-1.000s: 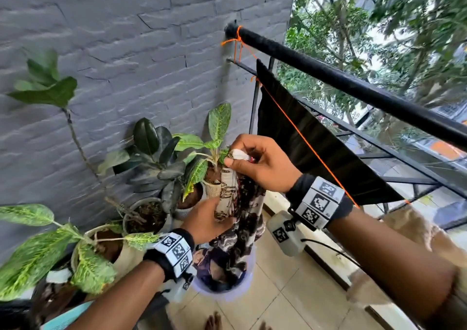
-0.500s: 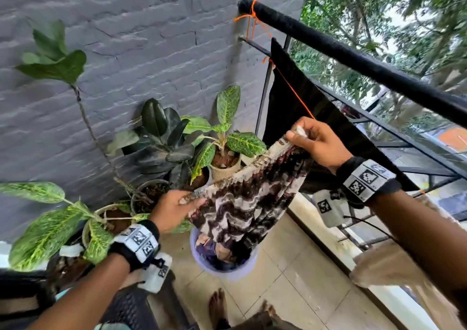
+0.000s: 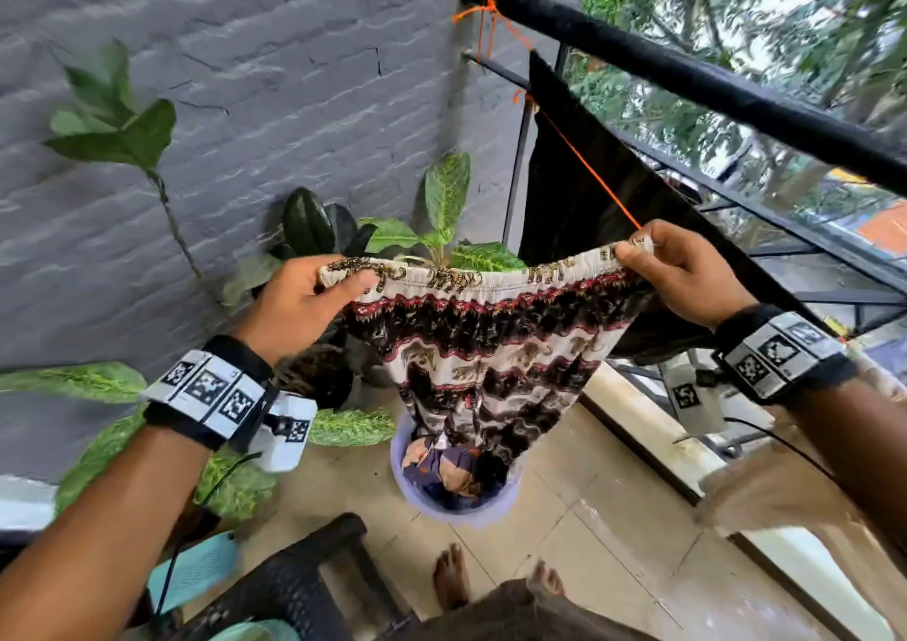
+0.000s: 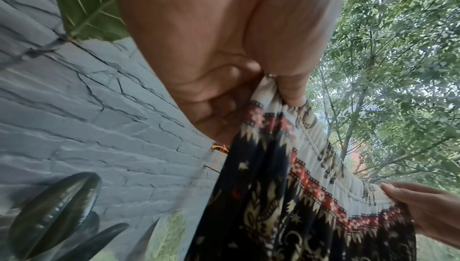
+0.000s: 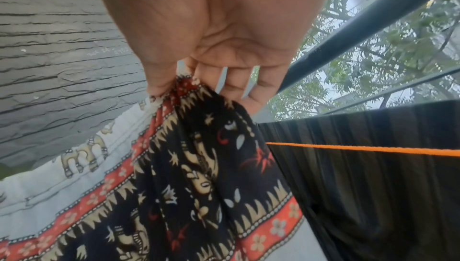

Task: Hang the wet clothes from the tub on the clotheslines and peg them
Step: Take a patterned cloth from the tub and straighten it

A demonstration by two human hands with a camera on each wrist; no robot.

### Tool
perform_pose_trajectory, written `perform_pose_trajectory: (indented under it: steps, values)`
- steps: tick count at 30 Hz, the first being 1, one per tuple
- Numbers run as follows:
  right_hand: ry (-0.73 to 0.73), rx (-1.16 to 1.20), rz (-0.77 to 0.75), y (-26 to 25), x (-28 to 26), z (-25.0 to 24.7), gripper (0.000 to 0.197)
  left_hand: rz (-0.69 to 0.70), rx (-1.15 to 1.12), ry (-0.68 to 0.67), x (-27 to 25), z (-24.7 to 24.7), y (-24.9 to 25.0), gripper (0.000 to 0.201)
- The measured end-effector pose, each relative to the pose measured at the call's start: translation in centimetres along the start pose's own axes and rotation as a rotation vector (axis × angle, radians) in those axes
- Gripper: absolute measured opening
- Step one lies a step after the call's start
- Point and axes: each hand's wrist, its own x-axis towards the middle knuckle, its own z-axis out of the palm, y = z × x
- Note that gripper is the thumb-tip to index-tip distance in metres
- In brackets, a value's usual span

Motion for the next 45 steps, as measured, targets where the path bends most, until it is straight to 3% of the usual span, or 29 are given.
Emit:
perform_pose_trajectory:
  steps: [4, 7, 10, 13, 17, 19, 21, 25, 27, 29, 32, 34, 36, 39, 42, 43, 45]
  values:
    - [0.082, -0.074, 0.022, -1.0, -1.4, 0.9, 0.048, 0.056, 0.013, -0.037, 0.2, 0.5, 0.8, 0.023]
    - [0.1, 0.074, 0.046, -3.1, -2.8, 3.5, 0.04, 0.089, -0.036, -0.004, 0.5, 1.8, 2.3, 0.043]
    - [0.14, 0.218, 0.059, -5.5, -3.9, 6.7, 0.022, 0.121, -0.082, -0.028, 1.0, 3.9, 4.4, 0.049]
    - [0.187, 0.325, 0.061, -8.0, -4.7, 9.0, 0.026, 0.17, -0.002, -0.072, 1.5, 6.4, 6.0, 0.052]
    - [0.292, 0.488, 0.086, -10.5, -5.2, 9.8, 0.025, 0.25, 0.089, -0.034, 1.0, 9.8, 9.2, 0.035]
    - [0.311, 0.471, 0.06, -10.8, -6.0, 9.1, 0.025, 0.21, -0.007, -0.091, 0.8, 10.9, 10.6, 0.024]
    - [0.314, 0.491, 0.028, -10.8, -7.3, 8.1, 0.03, 0.136, -0.156, -0.198, 0.4, 11.8, 11.7, 0.023]
    - [0.265, 0.508, -0.049, -9.9, -10.3, 5.9, 0.056, 0.13, -0.359, -0.417, -1.0, 13.6, 14.4, 0.041]
    - [0.317, 0.436, -0.084, -9.1, -11.2, 4.6, 0.049, 0.131, -0.424, -0.517, -1.8, 14.4, 15.5, 0.049]
    - [0.402, 0.39, -0.095, -8.7, -12.3, 2.5, 0.029, 0.183, -0.292, -0.505, -2.5, 15.6, 16.2, 0.053]
    - [0.436, 0.342, -0.121, -8.6, -13.9, -1.2, 0.021, 0.305, -0.014, -0.263, -3.0, 17.6, 16.2, 0.044]
    - [0.417, 0.306, -0.145, -8.8, -15.3, -4.1, 0.021, 0.304, -0.034, -0.144, -3.7, 19.2, 15.8, 0.035]
    - [0.396, 0.308, -0.181, -9.5, -16.5, -7.3, 0.018, 0.237, -0.015, -0.103, -4.3, 20.9, 14.9, 0.05]
    - [0.366, 0.334, -0.246, -11.3, -18.8, -12.2, 0.017, 0.096, 0.024, -0.203, -5.7, 23.7, 14.7, 0.094]
    - [0.36, 0.321, -0.32, -13.4, -21.3, -17.1, 0.015, 0.01, -0.075, -0.362, -6.7, 26.9, 17.1, 0.129]
    - [0.381, 0.307, -0.334, -14.4, -22.4, -18.8, 0.015, 0.023, -0.095, -0.405, -7.1, 28.2, 18.4, 0.13]
    - [0.41, 0.286, -0.366, -16.0, -23.7, -21.4, 0.014, 0.067, -0.119, -0.469, -7.8, 30.5, 20.3, 0.114]
